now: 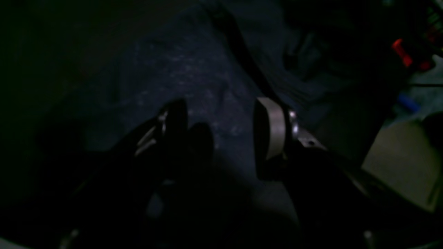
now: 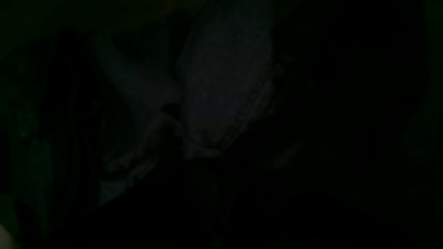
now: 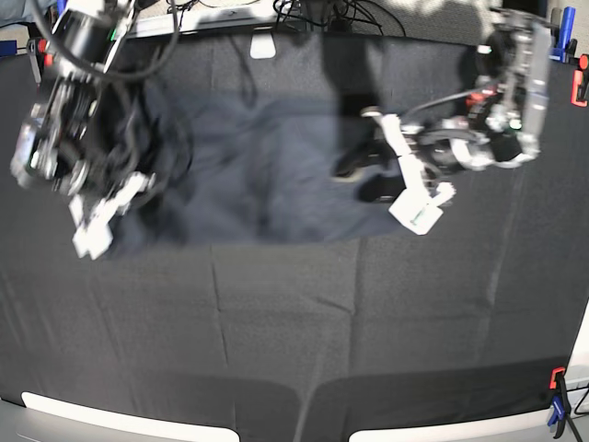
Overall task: Layout the t-shirt on the table in an organized manner, then fold the t-shirt properly
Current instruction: 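Lift the folded shirt with the right gripper and fold it toward the left gripper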
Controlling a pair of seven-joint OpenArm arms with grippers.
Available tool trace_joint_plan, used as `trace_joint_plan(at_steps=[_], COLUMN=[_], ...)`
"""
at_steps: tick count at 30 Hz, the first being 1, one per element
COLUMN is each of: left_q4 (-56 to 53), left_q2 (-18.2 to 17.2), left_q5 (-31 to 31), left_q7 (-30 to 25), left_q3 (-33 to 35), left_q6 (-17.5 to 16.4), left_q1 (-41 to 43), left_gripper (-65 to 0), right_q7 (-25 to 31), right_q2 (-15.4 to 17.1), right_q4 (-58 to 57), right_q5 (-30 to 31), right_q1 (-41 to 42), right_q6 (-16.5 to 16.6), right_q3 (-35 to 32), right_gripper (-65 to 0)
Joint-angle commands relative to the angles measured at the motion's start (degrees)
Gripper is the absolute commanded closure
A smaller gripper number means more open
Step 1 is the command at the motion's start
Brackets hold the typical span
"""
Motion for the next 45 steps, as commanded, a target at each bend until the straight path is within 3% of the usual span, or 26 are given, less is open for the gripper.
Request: trace_joint_plan(at_steps=[1,7,17,21,28,34,41,45], left_q4=[1.09,1.09,1.09,1.11,1.11,1.92,6.91,11.52], left_q2=[0.87,3.08,2.47,2.47,2.45,2.45,2.45,2.45], left_q5=[-0.98,-0.42,8.76,8.72,8.74,10.56,20.74,27.54], left_q7=[-0.57,2.97,4.28,7.37,9.64,15.39,22.12,25.38], left_q3=[-0.26,-0.22,-0.22,-0.22,-0.22,-0.28,-0.28,-0.28], left_q6=[-0.31,-0.35,-0.02,6.14,6.82,6.82,7.21,14.69], left_q1=[-0.59,-0.42,2.75,3.02,3.02,3.02,3.04,3.06], left_gripper=[-28.6,-28.6,-28.6,-28.6,-28.6,-28.6,-28.5,-28.6], right_q7=[1.05,1.01,0.98,0.98,1.01,1.01,1.09,1.66], right_q2=[1.11,-0.85,-11.76,-16.20,-23.46,-23.46,-23.46,-23.46], right_q4=[1.20,1.49,10.45,13.18,13.18,13.18,13.16,13.16], right_q5=[-0.02,0.50,0.90,0.85,-1.46,-3.96,-4.31,-4.28], right_q1=[2.75,6.38,4.33,4.31,4.33,4.11,3.39,3.43], right_q6=[-1.40,-2.64,-2.62,-2.62,-2.58,-3.74,-4.55,-5.51], right_q3=[0.28,0.17,0.02,-2.14,-11.32,-20.63,-26.93,-27.61], right_gripper=[0.0,0.0,0.0,0.0,0.0,0.0,0.0,0.0])
